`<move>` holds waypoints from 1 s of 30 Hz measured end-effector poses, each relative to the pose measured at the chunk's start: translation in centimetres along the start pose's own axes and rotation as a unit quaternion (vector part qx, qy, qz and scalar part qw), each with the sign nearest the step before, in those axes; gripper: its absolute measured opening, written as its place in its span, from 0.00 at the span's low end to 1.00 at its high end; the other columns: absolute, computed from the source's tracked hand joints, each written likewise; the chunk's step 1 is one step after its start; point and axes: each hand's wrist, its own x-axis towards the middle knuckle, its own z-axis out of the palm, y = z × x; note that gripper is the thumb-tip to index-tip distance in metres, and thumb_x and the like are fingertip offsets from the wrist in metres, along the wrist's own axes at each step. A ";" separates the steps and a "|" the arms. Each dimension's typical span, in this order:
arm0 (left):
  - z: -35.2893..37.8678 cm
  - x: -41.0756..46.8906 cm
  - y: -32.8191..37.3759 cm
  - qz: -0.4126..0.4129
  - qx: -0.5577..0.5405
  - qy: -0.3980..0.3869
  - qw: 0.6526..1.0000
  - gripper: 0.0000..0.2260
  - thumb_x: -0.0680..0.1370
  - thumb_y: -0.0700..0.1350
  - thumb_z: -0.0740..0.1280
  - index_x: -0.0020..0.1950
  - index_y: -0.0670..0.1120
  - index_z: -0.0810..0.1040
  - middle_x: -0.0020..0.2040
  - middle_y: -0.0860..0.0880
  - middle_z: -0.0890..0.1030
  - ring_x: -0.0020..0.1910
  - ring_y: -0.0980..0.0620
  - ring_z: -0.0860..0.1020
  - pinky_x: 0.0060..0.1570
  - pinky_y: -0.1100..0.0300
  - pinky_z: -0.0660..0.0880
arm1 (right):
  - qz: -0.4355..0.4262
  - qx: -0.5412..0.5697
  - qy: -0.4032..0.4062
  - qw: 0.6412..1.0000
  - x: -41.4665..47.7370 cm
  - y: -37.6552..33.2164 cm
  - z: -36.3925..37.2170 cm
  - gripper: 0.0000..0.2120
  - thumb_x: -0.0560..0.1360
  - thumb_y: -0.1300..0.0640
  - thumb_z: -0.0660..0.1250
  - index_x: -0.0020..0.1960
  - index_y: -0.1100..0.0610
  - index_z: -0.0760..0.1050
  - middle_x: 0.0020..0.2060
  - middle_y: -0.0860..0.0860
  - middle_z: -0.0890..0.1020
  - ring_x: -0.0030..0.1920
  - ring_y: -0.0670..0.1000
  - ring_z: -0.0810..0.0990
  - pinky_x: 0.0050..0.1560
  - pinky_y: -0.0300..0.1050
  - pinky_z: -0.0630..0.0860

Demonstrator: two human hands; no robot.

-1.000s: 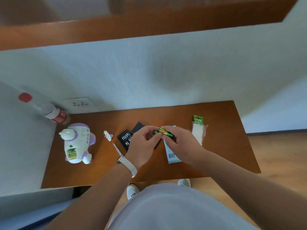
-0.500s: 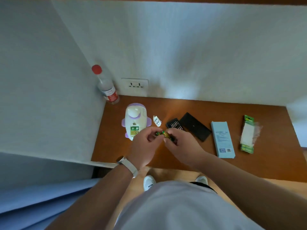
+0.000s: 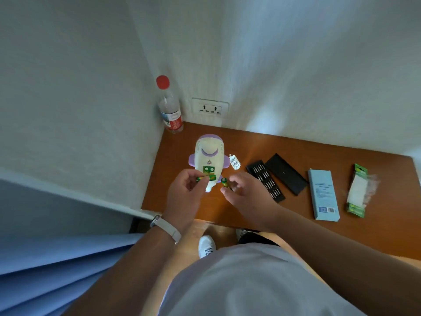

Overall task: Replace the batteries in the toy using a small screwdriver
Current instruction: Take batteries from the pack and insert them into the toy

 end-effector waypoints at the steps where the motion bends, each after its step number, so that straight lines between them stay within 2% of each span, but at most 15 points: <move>1: -0.1 0.2 0.0 -0.001 -0.006 0.004 1.000 0.07 0.78 0.44 0.71 0.55 0.46 0.77 0.52 0.51 0.83 0.51 0.49 0.82 0.39 0.71 0.77 | -0.010 -0.011 0.005 1.000 0.3 -0.1 0.0 0.07 0.78 0.50 0.68 0.43 0.47 0.72 0.40 0.41 0.74 0.42 0.38 0.74 0.37 0.30 0.65; 5: -0.2 0.7 0.4 -0.010 -0.015 0.006 1.000 0.07 0.78 0.44 0.72 0.54 0.46 0.77 0.49 0.52 0.84 0.49 0.52 0.83 0.39 0.72 0.77 | -0.035 -0.013 0.011 0.999 1.4 -0.3 -0.2 0.07 0.77 0.52 0.69 0.44 0.53 0.74 0.37 0.42 0.73 0.38 0.36 0.73 0.36 0.25 0.68; 8: -0.3 1.0 0.6 0.000 -0.024 -0.036 0.999 0.08 0.79 0.44 0.71 0.57 0.51 0.78 0.51 0.55 0.85 0.49 0.58 0.83 0.43 0.69 0.78 | -0.047 0.015 0.002 0.999 2.2 -0.6 -0.4 0.08 0.77 0.51 0.69 0.46 0.55 0.77 0.36 0.48 0.77 0.36 0.42 0.73 0.36 0.30 0.68; 11: -0.4 1.5 0.8 0.023 -0.004 -0.098 0.995 0.13 0.81 0.45 0.68 0.65 0.53 0.78 0.57 0.57 0.84 0.55 0.62 0.81 0.49 0.71 0.77 | -0.051 0.038 0.009 0.998 2.7 -1.0 -0.8 0.07 0.77 0.50 0.69 0.48 0.55 0.78 0.39 0.52 0.81 0.41 0.50 0.79 0.41 0.43 0.77; 13: -0.3 2.0 0.7 0.037 0.032 -0.125 0.991 0.14 0.81 0.48 0.67 0.66 0.52 0.78 0.60 0.56 0.83 0.61 0.58 0.79 0.57 0.68 0.76 | -0.059 0.055 0.013 0.997 3.1 -1.0 -1.0 0.07 0.77 0.51 0.68 0.48 0.55 0.78 0.39 0.51 0.82 0.42 0.51 0.80 0.45 0.52 0.80; 15: -0.3 2.5 0.6 0.050 0.084 -0.131 0.986 0.13 0.81 0.50 0.67 0.65 0.51 0.79 0.60 0.55 0.83 0.61 0.55 0.79 0.62 0.61 0.76 | -0.064 0.063 0.002 0.996 3.4 -0.9 -1.1 0.07 0.77 0.51 0.67 0.50 0.54 0.78 0.41 0.50 0.83 0.43 0.50 0.82 0.48 0.55 0.81; 18: -0.2 2.8 0.8 0.057 0.111 -0.111 0.986 0.11 0.80 0.50 0.69 0.60 0.49 0.80 0.56 0.54 0.83 0.58 0.54 0.79 0.61 0.59 0.76 | -0.065 0.053 -0.014 0.996 3.9 -0.6 -1.0 0.06 0.77 0.53 0.67 0.51 0.54 0.79 0.43 0.48 0.84 0.46 0.48 0.82 0.49 0.50 0.82; 21: -0.2 2.6 0.8 0.078 0.125 -0.060 0.987 0.07 0.79 0.47 0.71 0.55 0.51 0.78 0.48 0.56 0.79 0.50 0.53 0.78 0.53 0.66 0.76 | -0.080 0.012 -0.011 0.997 4.2 -0.5 -1.0 0.04 0.76 0.56 0.69 0.51 0.54 0.79 0.37 0.47 0.81 0.41 0.42 0.79 0.41 0.37 0.77; 24: -0.5 2.5 0.4 0.079 0.129 -0.033 0.988 0.08 0.78 0.46 0.72 0.55 0.51 0.76 0.46 0.59 0.79 0.46 0.57 0.78 0.44 0.74 0.72 | -0.106 0.000 -0.016 0.994 4.4 -0.3 -0.7 0.05 0.75 0.58 0.70 0.50 0.55 0.78 0.34 0.42 0.77 0.38 0.34 0.76 0.35 0.28 0.71; 26: -0.5 2.7 0.0 0.084 0.130 -0.022 0.988 0.09 0.77 0.45 0.73 0.55 0.51 0.76 0.47 0.59 0.80 0.47 0.58 0.79 0.44 0.74 0.73 | -0.126 -0.005 -0.011 0.992 4.5 0.0 -0.3 0.07 0.74 0.60 0.71 0.52 0.56 0.78 0.35 0.39 0.75 0.38 0.34 0.76 0.36 0.26 0.71; 30: -0.2 3.0 -0.8 0.100 0.158 -0.001 0.982 0.10 0.77 0.44 0.74 0.56 0.46 0.79 0.49 0.53 0.81 0.48 0.53 0.80 0.45 0.70 0.74 | -0.151 -0.007 0.003 0.989 4.8 0.4 0.6 0.09 0.72 0.63 0.73 0.52 0.60 0.80 0.35 0.39 0.73 0.38 0.33 0.75 0.36 0.26 0.70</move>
